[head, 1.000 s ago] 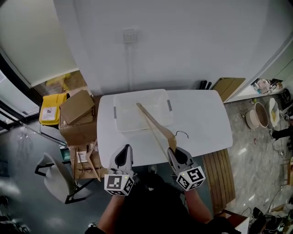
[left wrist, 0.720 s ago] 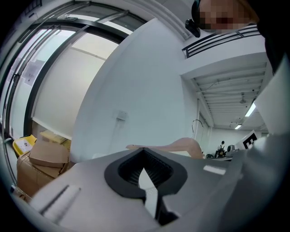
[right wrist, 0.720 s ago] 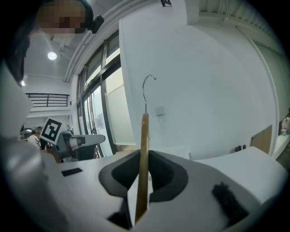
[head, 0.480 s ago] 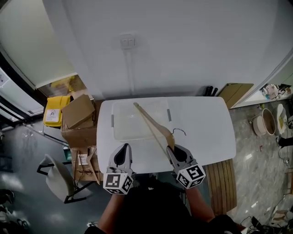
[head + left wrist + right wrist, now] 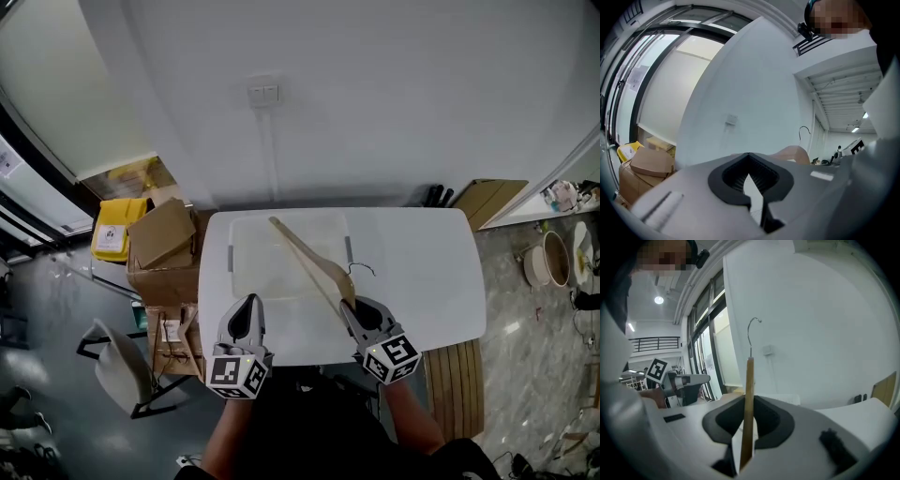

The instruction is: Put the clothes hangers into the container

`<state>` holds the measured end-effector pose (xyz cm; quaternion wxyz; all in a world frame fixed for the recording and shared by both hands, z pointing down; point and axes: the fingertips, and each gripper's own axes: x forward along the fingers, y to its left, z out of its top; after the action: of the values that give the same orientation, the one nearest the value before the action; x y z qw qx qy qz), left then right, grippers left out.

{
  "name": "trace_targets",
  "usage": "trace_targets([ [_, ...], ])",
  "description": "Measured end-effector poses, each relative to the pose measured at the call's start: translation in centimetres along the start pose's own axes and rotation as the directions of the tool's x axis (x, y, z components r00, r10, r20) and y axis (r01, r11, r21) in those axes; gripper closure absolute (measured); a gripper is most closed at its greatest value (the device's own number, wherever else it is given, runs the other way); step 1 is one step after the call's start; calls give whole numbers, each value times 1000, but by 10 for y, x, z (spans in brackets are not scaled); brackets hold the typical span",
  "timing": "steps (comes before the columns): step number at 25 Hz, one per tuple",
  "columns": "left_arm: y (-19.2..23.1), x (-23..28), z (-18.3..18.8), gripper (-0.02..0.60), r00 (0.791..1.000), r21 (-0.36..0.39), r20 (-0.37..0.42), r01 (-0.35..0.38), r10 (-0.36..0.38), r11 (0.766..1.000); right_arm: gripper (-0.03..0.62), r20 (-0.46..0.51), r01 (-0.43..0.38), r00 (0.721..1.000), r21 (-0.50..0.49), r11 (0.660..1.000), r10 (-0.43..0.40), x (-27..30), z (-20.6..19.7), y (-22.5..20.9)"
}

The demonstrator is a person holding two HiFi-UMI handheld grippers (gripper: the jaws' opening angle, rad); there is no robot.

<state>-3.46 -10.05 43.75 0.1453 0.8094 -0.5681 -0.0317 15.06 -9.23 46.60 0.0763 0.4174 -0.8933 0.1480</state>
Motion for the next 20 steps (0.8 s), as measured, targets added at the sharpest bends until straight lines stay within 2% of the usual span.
trace_targets([
  [20,47,45,4,575,999,-11,-23,25,-25,1000,533,-91,-37,995,-28,999,34,69,-9,-10],
])
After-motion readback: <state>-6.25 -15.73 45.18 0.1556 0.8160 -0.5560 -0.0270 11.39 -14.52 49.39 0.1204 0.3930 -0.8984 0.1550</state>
